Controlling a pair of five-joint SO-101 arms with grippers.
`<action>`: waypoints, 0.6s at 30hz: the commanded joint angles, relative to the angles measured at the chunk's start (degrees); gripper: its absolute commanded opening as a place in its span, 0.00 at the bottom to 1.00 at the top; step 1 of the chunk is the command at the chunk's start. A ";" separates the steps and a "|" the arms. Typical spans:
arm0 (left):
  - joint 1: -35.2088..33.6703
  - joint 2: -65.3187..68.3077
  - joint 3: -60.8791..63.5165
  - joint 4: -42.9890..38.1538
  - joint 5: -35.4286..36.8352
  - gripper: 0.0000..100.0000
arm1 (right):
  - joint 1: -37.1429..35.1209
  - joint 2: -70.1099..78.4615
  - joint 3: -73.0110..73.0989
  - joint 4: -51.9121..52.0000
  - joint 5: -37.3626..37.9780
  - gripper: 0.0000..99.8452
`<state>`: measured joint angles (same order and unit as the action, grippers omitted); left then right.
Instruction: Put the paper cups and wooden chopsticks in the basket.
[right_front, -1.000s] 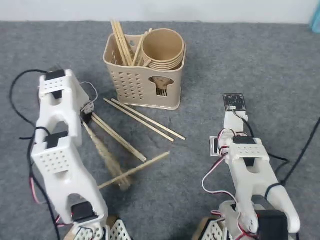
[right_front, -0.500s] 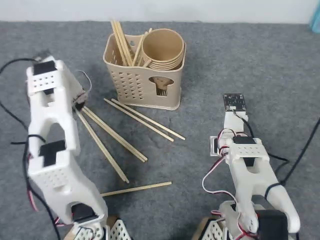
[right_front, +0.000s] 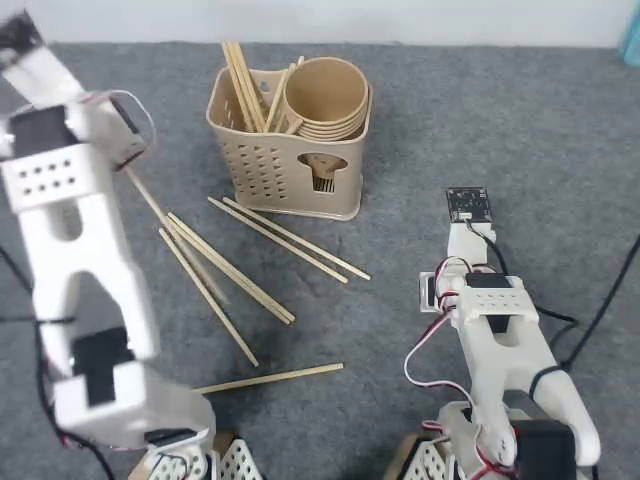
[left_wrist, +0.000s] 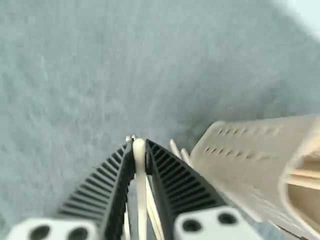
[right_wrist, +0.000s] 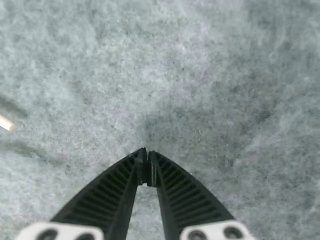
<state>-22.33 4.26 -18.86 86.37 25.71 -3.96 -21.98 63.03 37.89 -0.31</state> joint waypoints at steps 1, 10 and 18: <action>-0.53 -9.32 -2.42 -2.73 -4.75 0.01 | -0.31 -2.51 -0.09 -1.27 1.14 0.01; -0.18 -27.43 23.08 -16.79 -8.70 0.01 | -0.31 -2.51 -0.09 -1.27 1.14 0.01; 1.05 -40.35 32.31 -36.92 -8.70 0.01 | -0.31 -2.51 -0.09 -1.27 1.14 0.01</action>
<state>-22.59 -30.37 13.05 58.95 17.63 -3.96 -21.98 63.03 37.89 -0.31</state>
